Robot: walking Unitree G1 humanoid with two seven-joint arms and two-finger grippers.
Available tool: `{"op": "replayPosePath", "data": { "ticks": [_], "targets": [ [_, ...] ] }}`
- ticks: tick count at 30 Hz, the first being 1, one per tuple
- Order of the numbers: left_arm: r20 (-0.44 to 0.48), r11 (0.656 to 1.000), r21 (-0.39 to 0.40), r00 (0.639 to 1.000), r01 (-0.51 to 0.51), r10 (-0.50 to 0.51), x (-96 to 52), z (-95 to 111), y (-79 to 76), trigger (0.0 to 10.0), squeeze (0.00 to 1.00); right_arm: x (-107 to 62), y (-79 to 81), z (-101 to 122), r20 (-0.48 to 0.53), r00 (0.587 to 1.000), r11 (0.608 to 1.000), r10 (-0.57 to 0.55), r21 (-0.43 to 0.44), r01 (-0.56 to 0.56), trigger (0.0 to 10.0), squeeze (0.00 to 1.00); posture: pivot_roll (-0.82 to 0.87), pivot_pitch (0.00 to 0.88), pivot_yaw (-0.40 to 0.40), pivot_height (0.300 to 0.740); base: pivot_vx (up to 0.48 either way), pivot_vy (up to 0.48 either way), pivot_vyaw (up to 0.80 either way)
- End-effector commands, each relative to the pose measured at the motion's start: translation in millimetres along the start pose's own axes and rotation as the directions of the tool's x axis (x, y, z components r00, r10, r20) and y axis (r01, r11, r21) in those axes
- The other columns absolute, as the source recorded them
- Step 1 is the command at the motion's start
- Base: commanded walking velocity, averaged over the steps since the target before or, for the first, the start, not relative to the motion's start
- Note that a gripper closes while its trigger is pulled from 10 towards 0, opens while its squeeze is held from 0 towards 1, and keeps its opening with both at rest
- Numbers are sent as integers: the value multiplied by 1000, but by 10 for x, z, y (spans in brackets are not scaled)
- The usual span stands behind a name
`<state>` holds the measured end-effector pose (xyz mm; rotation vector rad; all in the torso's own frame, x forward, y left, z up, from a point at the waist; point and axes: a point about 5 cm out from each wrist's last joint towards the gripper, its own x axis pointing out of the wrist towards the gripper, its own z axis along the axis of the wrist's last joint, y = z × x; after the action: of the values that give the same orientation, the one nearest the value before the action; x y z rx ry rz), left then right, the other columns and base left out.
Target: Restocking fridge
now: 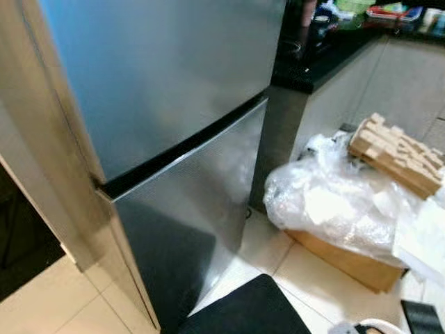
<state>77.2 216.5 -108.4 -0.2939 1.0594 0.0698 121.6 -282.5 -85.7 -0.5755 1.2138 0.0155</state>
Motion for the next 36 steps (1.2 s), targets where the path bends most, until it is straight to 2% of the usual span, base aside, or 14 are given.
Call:
{"op": "replayPosePath", "data": {
  "ticks": [1, 6, 12, 14, 15, 16, 18, 20, 24, 27, 29, 31, 33, 36],
  "targets": [
    [-22, 999, 4, 999, 33, -33, 5, -55, -58, 10000, 0, 0, 20, 5, 3, 1000, 1000, 6, 7, -6, 10000, 0, -28, 0, -26, 740, 0, 0, 0],
    [51, 1000, 11, 999, 15, -15, 5, 45, -25, 10000, 0, -1, 20, -9, -2, 1000, 1000, 7, 7, -7, 10000, 0, -28, 0, -26, 740, 0, 0, 0],
    [196, 997, -68, 980, -30, 43, -29, 268, 120, 10000, 0, -1, 18, -12, -2, 1000, 1000, 8, 5, -8, 10000, 0, -28, 0, -26, 740, 0, 0, 0],
    [382, 988, -152, 922, 1, 58, -120, 607, 326, 10000, 0, -2, 15, -18, -2, 1000, 1000, 8, 4, -8, 10000, 0, -29, 0, -27, 740, 0, 0, 0],
    [382, 988, -152, 922, 1, 58, -120, 607, 326, 10000, 0, -2, 15, -18, -2, 1000, 1000, 8, 4, -8, 10000, 0, -29, 0, -27, 740, 0, 0, 0],
    [467, 986, -161, 883, 38, 42, -182, 779, 417, 10000, 0, -2, 13, -22, -3, 1000, 1000, 9, 3, -9, 10000, 0, -29, 0, -27, 740, 0, 0, 0],
    [613, 988, -58, 786, 145, -80, -323, 1138, 501, 10000, 0, -3, 8, -27, -4, 1000, 1000, 9, 2, -9, 10000, 0, -29, 0, -27, 740, 0, 0, 0],
    [613, 988, -58, 786, 145, -80, -323, 1138, 501, 10000, 0, -3, 8, -27, -4, 1000, 1000, 9, 2, -9, 10000, 0, -29, 0, -27, 740, 0, 0, 0],
    [700, 894, 243, 570, 375, -430, -622, 1639, 379, 10000, 0, -3, 0, -27, -4, 1000, 1000, 11, 3, -11, 10000, 0, -24, 0, -26, 740, 0, 0, 0],
    [700, 894, 243, 570, 375, -430, -622, 1639, 379, 10000, 0, -3, 0, -27, -4, 1000, 1000, 11, 3, -11, 10000, 0, -24, 0, -26, 740, 0, 0, 0],
    [645, 774, 439, 440, 456, -625, -863, 1844, 192, 10000, 0, -3, -2, -19, -1, 1000, 1000, 11, 1, -11, 10000, 0, -22, 0, -27, 740, 0, 0, 0],
    [645, 774, 439, 440, 456, -625, -863, 1844, 192, 10000, 0, -3, -2, -19, -1, 1000, 1000, 11, 1, -11, 10000, 0, -22, 0, -27, 740, 0, 0, 0],
    [584, 693, 556, 379, 459, -718, -995, 1963, 41, 10000, 0, -2, -4, -11, 1, 1000, 1000, 10, 1, -10, 10000, 0, -19, 0, -28, 740, 0, 0, 0],
    [571, 670, 627, 351, 398, -742, -1064, 2133, -61, 10000, 0, -2, -6, -10, 1, 1000, 1000, 9, 1, -9, 10000, 0, -21, 0, -27, 740, 0, 0, 0]
  ]
}}
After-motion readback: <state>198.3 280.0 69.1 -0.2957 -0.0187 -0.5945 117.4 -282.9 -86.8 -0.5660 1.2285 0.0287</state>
